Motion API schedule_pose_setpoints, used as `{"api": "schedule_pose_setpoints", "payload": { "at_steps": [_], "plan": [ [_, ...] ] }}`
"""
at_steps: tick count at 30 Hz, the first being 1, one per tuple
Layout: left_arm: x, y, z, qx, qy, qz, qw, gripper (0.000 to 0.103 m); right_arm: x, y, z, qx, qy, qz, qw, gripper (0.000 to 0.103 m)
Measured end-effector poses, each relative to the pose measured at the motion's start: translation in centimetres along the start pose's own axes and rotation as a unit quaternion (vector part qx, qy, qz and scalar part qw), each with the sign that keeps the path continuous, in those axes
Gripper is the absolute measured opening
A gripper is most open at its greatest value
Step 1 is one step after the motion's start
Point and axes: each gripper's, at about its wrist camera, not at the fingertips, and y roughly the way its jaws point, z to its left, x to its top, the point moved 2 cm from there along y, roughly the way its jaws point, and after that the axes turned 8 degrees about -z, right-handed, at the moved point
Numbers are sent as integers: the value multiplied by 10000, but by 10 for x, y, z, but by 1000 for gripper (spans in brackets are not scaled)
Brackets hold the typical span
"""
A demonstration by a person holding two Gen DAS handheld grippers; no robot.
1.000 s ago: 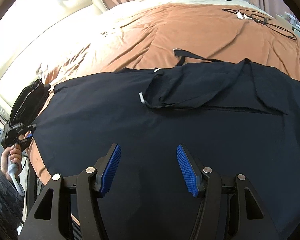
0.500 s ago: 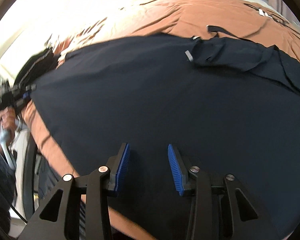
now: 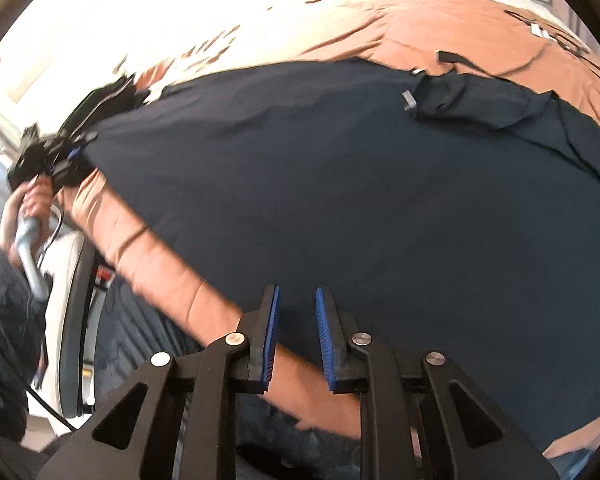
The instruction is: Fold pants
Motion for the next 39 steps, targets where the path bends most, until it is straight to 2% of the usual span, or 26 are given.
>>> {"api": "schedule_pose_setpoints", "payload": {
  "at_steps": [7, 14, 16, 25, 32, 39],
  "plan": [
    [8, -2, -26, -342, 161, -40, 9993, 8, 26, 32, -32, -201, 605, 3, 9980, 16],
    [16, 0, -60, -634, 334, -25, 9974, 8, 49, 59, -38, -401, 835, -139, 9956, 16],
    [18, 0, -75, -922, 432, -7, 9948, 8, 57, 68, -44, -428, 968, -165, 9942, 16],
    [22, -6, -140, -1410, 855, -22, 9863, 8, 79, 86, -65, -512, 1400, -420, 9879, 16],
    [20, -17, -208, -1737, 1219, -51, 9772, 8, 68, 84, -70, -230, 1543, -384, 9870, 16],
    [9, -30, -266, -2015, 1575, -73, 9667, 8, 25, 72, -51, 202, 1425, -245, 9893, 16]
  ]
}}
